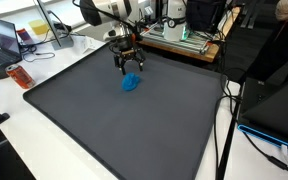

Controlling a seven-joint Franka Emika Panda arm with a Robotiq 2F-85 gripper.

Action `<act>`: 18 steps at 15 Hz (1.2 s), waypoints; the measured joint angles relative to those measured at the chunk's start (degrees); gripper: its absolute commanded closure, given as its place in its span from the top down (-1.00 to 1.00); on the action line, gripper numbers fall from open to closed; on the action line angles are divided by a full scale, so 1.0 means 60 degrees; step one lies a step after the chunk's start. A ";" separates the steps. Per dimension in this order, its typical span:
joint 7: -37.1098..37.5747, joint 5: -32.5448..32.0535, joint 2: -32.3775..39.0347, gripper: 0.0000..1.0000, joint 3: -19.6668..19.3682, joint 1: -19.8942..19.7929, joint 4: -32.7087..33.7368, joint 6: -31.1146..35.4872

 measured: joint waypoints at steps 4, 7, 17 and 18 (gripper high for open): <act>0.0020 -0.0500 0.0213 1.00 0.0251 -0.0689 -0.0663 -0.0081; 0.0000 -0.0783 0.0209 1.00 0.0430 -0.1327 -0.0976 -0.0419; 0.1356 -0.1233 -0.0046 1.00 0.1144 -0.2243 -0.1964 -0.0686; 0.1761 -0.1233 -0.0147 1.00 0.1245 -0.2172 -0.2044 -0.0534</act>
